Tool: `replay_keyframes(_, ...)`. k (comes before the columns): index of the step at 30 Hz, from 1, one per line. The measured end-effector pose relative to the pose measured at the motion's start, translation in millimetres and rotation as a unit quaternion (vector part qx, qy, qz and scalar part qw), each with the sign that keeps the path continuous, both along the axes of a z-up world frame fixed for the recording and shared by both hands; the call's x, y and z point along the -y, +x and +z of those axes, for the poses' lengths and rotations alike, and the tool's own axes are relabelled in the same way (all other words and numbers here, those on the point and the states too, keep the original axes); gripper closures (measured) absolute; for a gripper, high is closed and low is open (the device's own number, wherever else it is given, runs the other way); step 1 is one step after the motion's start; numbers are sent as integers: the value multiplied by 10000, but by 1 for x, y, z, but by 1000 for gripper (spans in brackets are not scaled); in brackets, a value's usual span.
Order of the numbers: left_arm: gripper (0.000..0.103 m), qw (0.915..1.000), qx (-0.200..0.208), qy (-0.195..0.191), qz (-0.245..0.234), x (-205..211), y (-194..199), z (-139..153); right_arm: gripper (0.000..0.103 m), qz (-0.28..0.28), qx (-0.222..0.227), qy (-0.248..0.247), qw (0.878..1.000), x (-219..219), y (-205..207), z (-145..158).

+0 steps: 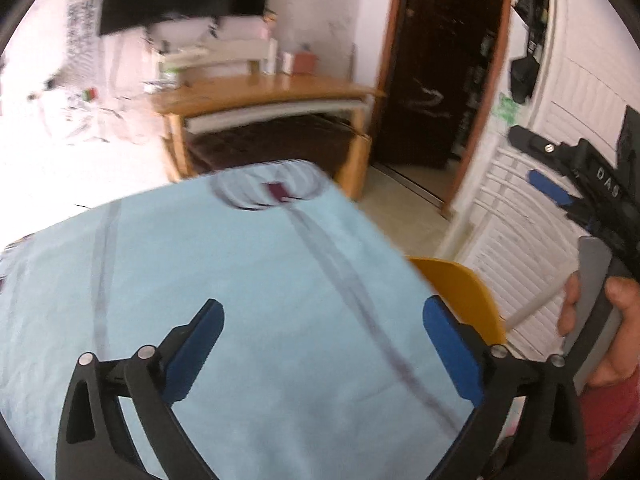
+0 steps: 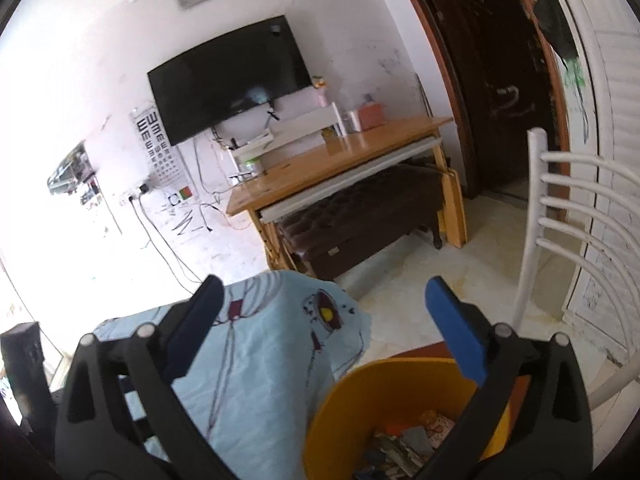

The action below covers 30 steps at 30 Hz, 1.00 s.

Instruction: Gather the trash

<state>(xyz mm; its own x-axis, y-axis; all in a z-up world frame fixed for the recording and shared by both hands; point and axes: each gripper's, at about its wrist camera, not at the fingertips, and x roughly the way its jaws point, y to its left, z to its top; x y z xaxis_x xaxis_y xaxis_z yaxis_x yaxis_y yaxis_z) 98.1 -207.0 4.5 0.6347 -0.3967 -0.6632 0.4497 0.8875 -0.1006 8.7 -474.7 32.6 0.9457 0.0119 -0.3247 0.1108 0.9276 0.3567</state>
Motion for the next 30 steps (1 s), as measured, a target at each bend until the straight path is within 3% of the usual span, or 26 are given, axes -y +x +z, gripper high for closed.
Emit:
replay_keyframes(2,7,9996,172,46,219,-23,-4,0,6,93,174,-116,9997,-22,1,-1)
replay_keyframes(14,7,9939,527,115,959,-104,-13,9,6,824,-102,-580,9949,-100,5,-12)
replay_keyframes(22,7,9867,774,166,1423,-137,-25,18,6,1257,36,-426,9912,-140,-13,-14)
replay_keyframes(30,7,9762,1035,265,1886,-161,-37,28,6,1389,17,-935,9859,-188,-27,-20)
